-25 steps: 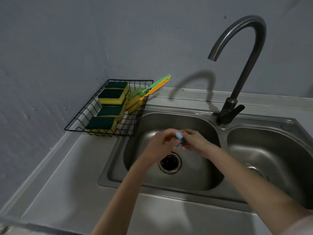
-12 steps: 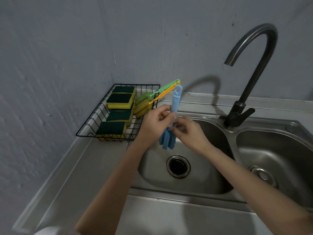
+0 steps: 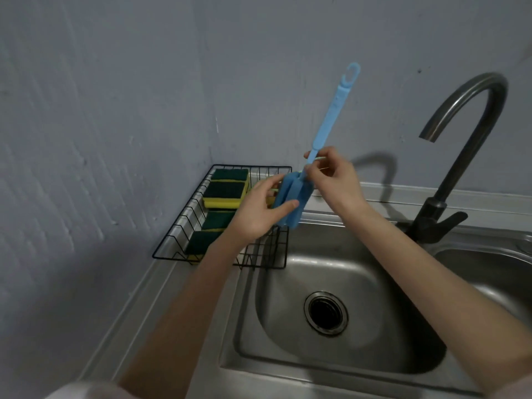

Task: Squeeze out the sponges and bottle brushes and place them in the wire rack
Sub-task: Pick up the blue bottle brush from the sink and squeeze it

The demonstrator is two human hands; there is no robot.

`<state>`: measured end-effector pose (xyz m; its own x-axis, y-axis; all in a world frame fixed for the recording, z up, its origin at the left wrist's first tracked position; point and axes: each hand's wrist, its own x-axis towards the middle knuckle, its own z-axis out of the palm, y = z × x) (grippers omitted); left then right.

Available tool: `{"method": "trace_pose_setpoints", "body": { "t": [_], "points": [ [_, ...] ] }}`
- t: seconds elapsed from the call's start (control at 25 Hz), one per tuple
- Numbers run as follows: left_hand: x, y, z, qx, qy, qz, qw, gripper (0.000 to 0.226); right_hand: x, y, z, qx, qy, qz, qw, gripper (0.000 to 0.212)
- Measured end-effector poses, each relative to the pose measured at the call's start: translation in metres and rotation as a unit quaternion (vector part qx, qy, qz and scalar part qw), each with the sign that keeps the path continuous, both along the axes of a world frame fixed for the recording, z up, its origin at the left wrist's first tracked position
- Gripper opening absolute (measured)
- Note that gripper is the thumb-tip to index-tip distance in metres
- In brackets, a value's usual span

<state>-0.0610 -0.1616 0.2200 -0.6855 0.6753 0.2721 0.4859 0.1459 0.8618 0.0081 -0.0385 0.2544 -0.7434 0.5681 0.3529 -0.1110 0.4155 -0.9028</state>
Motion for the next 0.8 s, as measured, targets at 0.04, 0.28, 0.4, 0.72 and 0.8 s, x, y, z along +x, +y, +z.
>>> {"method": "trace_pose_setpoints", "body": {
  "t": [0.04, 0.28, 0.4, 0.72, 0.8],
  "points": [
    [-0.007, -0.002, 0.0, -0.003, 0.006, 0.009, 1.0, 0.051, -0.008, -0.003, 0.001, -0.002, -0.007, 0.005, 1.0, 0.013],
    [-0.052, -0.003, -0.016, -0.077, 0.048, 0.041, 0.995, 0.045, -0.046, 0.0, -0.005, -0.07, -0.03, -0.007, 0.997, 0.02],
    [-0.067, 0.004, -0.04, -0.111, 0.051, 0.048, 0.991, 0.043, -0.054, 0.01, -0.015, -0.1, -0.043, -0.025, 0.994, 0.008],
    [-0.086, 0.026, -0.098, -0.2, 0.018, 0.019, 0.98, 0.04, -0.066, 0.038, -0.07, -0.162, -0.135, -0.071, 0.975, 0.016],
    [-0.089, 0.03, -0.102, -0.207, 0.037, 0.027, 0.977, 0.038, -0.066, 0.044, -0.076, -0.19, -0.129, -0.079, 0.97, 0.01]
  ]
}}
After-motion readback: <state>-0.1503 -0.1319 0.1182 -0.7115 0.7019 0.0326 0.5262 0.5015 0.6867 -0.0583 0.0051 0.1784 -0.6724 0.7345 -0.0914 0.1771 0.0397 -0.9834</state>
